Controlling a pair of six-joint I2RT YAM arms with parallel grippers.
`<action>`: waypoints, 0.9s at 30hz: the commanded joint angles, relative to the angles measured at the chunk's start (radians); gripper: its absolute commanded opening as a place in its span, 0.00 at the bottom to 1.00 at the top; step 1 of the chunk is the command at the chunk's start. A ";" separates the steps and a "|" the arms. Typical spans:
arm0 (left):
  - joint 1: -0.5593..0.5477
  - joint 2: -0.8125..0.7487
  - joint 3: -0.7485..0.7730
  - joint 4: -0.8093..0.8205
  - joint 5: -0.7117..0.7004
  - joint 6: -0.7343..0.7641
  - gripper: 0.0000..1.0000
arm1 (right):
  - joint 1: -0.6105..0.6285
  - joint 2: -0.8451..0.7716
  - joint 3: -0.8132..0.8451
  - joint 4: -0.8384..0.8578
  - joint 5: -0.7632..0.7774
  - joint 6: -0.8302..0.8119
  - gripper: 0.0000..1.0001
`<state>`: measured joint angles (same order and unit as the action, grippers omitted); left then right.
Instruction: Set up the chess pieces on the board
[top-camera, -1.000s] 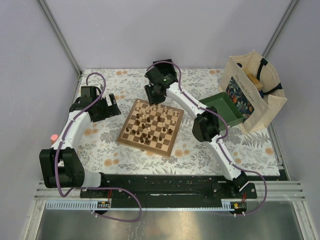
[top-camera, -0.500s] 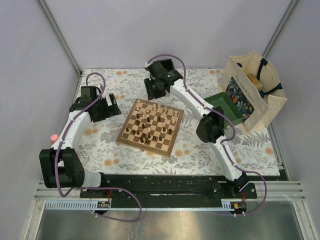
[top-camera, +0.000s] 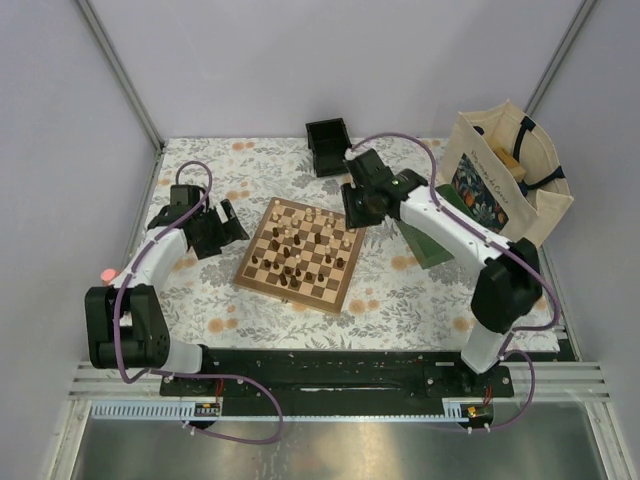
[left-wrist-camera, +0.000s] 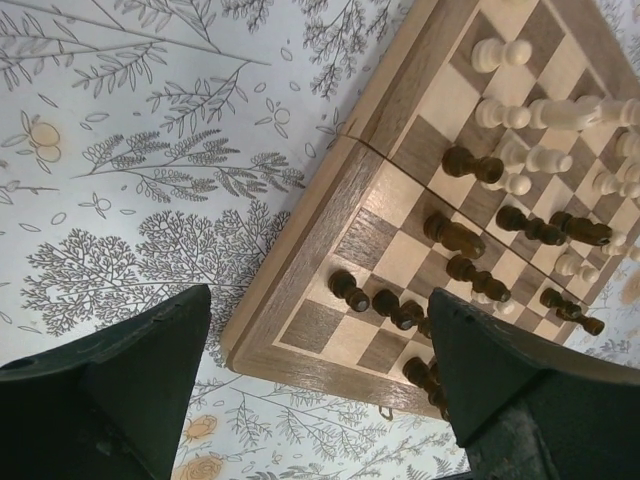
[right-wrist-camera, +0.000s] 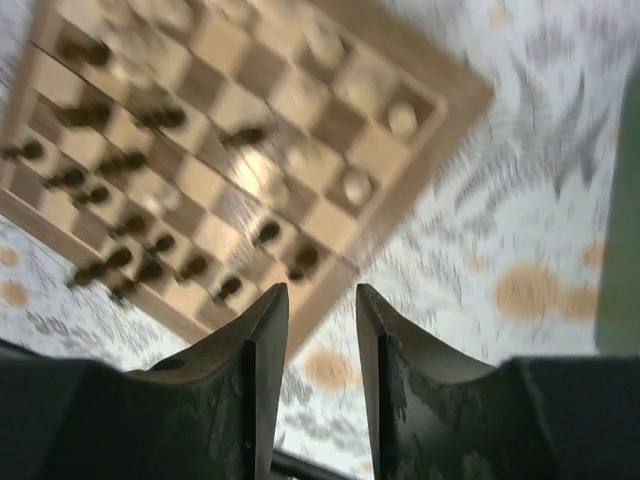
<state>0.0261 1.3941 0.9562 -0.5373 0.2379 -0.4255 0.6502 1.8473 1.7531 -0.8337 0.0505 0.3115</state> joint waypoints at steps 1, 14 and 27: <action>-0.002 0.016 -0.036 0.102 0.043 -0.048 0.87 | -0.029 -0.229 -0.350 0.209 -0.043 0.145 0.39; 0.006 0.173 0.015 0.088 -0.063 -0.075 0.25 | -0.038 -0.209 -0.670 0.366 -0.207 0.268 0.13; -0.005 0.258 -0.025 0.128 0.012 -0.059 0.21 | -0.072 -0.137 -0.733 0.416 -0.198 0.250 0.12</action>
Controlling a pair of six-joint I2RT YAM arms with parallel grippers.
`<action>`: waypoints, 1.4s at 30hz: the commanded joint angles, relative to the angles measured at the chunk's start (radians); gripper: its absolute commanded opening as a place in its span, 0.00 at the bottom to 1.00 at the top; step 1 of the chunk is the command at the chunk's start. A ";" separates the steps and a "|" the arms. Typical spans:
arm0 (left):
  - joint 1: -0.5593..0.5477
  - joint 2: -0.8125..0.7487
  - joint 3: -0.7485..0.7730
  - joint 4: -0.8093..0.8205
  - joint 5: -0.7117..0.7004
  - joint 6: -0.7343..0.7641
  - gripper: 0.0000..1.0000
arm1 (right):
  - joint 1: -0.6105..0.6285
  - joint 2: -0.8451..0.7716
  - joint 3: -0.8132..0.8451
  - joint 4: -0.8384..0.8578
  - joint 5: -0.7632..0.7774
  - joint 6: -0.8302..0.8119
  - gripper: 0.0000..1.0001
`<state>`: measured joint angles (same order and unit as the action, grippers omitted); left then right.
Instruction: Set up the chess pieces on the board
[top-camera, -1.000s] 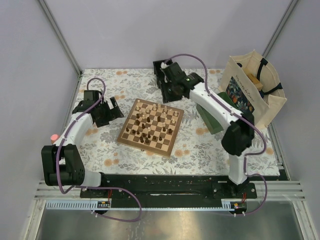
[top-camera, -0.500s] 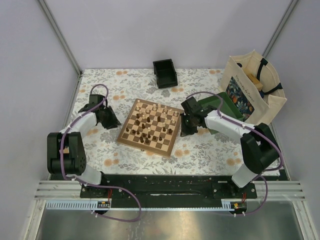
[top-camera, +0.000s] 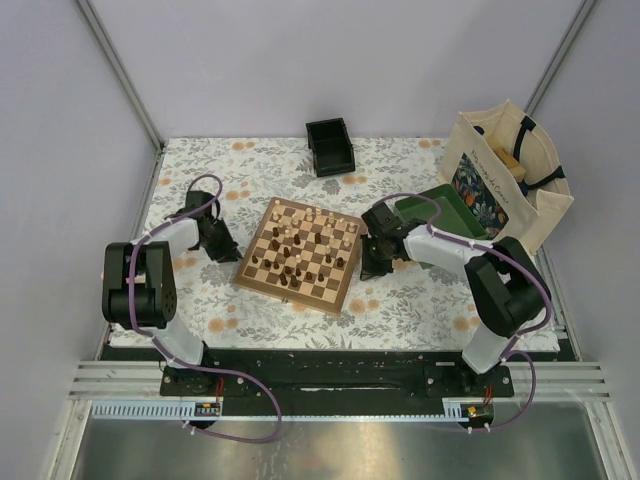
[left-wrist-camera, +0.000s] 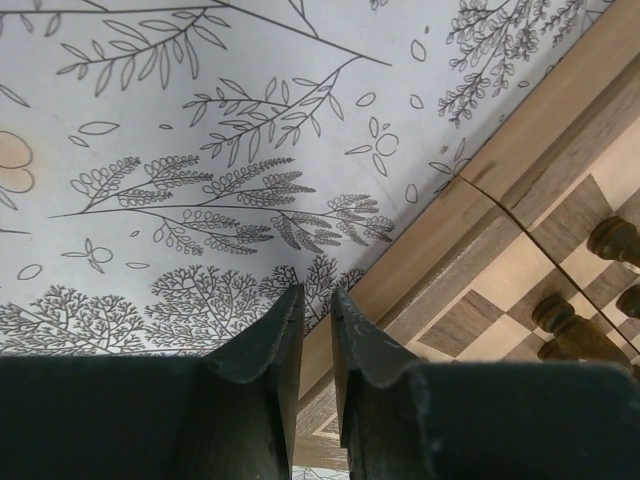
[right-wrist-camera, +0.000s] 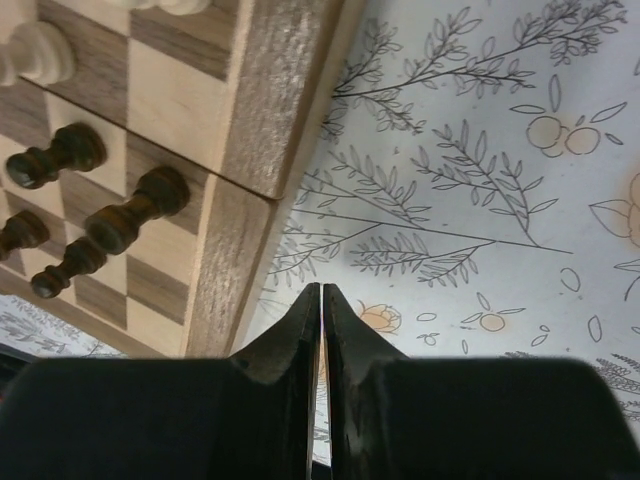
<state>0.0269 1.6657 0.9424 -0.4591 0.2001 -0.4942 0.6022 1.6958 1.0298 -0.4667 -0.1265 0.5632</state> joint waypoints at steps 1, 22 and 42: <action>-0.011 -0.018 -0.023 0.056 0.061 0.009 0.21 | -0.028 0.019 -0.011 0.054 -0.025 -0.005 0.12; -0.113 -0.285 -0.313 0.100 0.136 -0.075 0.22 | -0.093 0.071 0.041 -0.009 0.004 -0.100 0.14; -0.133 -0.397 0.142 -0.098 -0.045 0.083 0.99 | -0.097 -0.159 0.193 -0.184 0.156 -0.171 0.32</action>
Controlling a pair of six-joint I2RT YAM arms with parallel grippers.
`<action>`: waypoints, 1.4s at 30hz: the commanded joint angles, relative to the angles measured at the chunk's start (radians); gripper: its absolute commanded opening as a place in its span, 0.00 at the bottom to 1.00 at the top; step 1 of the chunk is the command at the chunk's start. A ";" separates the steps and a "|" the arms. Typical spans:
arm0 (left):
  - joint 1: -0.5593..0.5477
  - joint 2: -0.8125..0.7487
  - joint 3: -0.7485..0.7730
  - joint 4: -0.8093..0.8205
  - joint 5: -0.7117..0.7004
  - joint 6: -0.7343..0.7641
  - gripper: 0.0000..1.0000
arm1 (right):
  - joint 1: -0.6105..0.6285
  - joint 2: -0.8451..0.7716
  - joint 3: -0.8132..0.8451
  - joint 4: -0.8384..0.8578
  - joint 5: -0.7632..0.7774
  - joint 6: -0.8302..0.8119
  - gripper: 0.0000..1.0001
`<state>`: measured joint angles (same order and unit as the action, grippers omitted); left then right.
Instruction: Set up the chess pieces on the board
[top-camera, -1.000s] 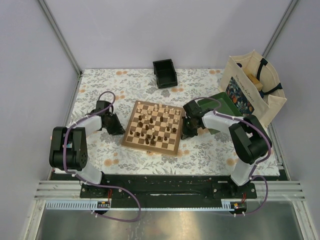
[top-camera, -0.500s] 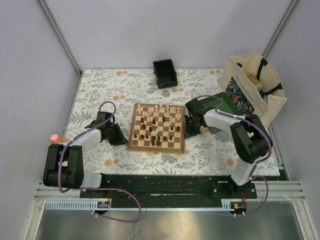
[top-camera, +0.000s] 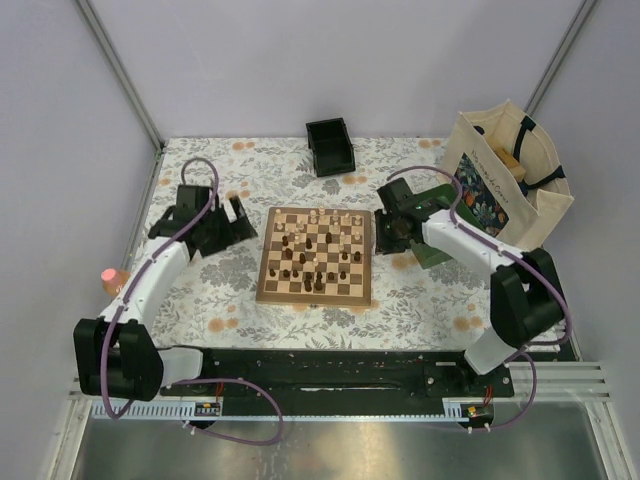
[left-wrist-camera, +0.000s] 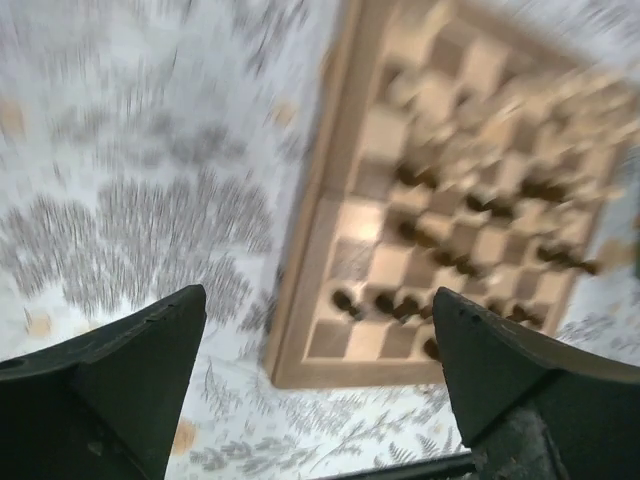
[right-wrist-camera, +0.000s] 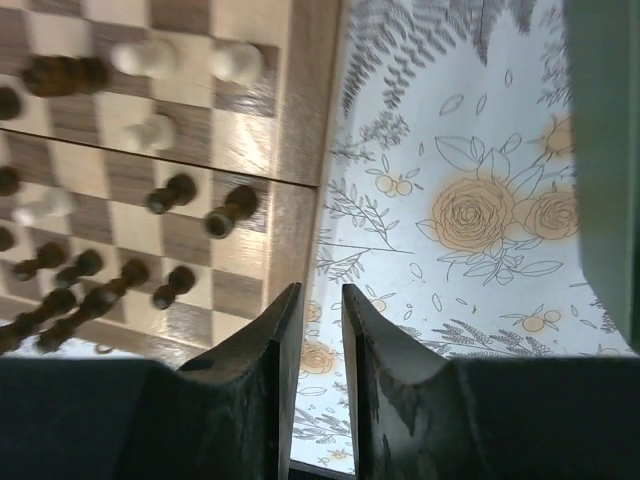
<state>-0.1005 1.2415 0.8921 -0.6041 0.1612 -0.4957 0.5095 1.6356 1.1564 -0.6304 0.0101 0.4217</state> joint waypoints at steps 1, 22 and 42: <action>-0.007 0.054 0.232 0.067 0.026 0.097 0.99 | -0.005 -0.109 0.075 -0.019 0.011 -0.029 0.35; -0.254 0.679 0.746 -0.002 0.057 0.275 0.56 | -0.020 -0.096 0.143 -0.006 -0.007 0.028 0.52; -0.275 0.570 0.611 -0.052 0.032 0.276 0.51 | -0.028 -0.049 0.152 0.009 -0.078 0.029 0.50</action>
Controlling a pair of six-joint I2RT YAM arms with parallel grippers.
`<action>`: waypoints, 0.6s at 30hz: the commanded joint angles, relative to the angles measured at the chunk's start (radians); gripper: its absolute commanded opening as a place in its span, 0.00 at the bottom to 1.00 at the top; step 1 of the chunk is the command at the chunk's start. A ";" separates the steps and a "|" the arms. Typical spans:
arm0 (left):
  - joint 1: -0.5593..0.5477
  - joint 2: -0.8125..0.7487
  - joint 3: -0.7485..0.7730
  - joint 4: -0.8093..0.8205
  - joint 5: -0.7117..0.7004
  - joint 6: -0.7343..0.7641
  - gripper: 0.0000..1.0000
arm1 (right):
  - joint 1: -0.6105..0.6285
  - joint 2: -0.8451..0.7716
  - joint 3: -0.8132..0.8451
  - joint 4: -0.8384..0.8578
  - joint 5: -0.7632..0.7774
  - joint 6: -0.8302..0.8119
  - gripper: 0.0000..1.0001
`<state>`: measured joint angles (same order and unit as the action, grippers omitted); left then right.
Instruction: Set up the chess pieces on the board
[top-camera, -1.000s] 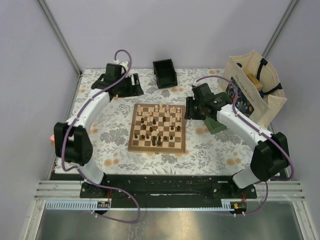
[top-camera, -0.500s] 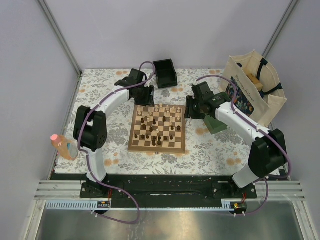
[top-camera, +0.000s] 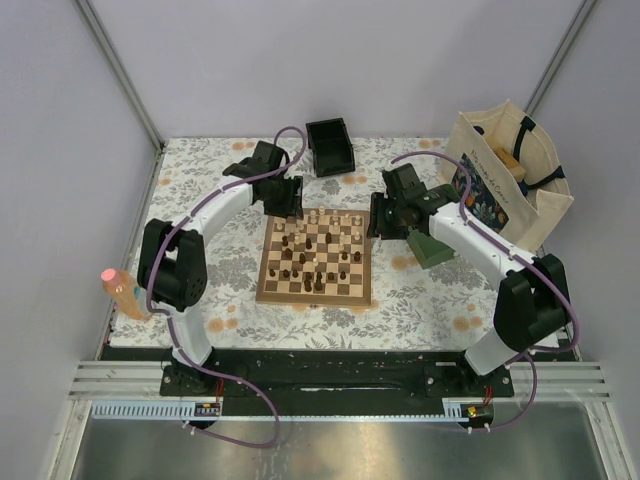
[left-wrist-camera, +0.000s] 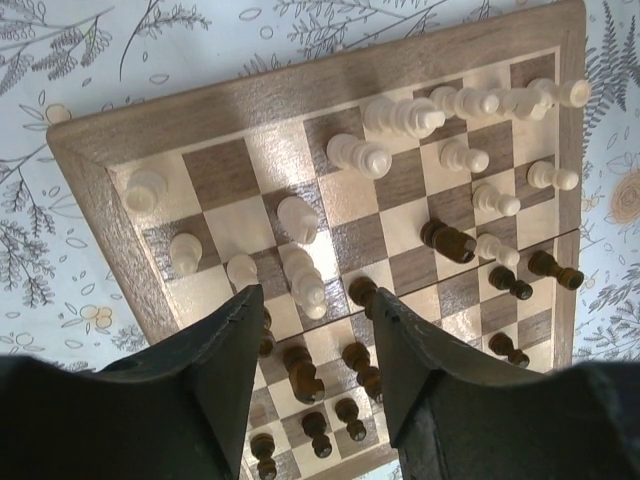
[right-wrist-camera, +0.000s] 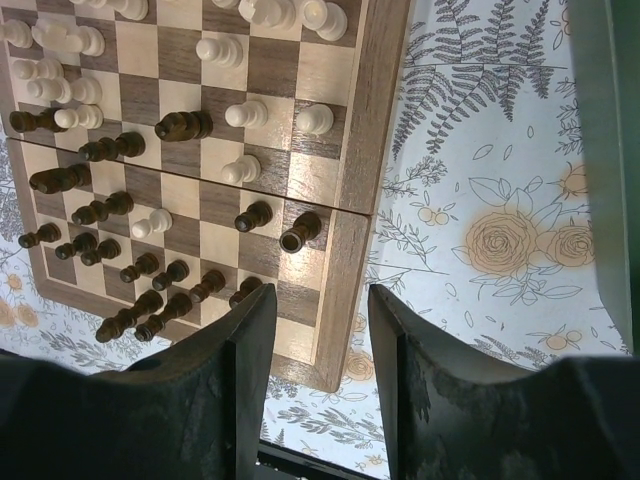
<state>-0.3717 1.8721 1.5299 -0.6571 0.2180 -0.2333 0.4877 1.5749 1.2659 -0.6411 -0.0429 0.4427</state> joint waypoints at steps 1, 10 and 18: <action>-0.004 -0.062 -0.031 -0.001 -0.020 0.014 0.50 | -0.006 0.013 0.043 0.020 -0.028 0.008 0.50; -0.019 -0.036 -0.025 -0.009 0.011 0.026 0.45 | -0.005 0.027 0.043 0.023 -0.038 0.010 0.50; -0.027 0.009 -0.007 -0.033 -0.009 0.031 0.41 | -0.006 0.030 0.040 0.024 -0.038 0.011 0.50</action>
<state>-0.3931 1.8576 1.4952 -0.6838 0.2153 -0.2169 0.4877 1.6020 1.2663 -0.6403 -0.0719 0.4480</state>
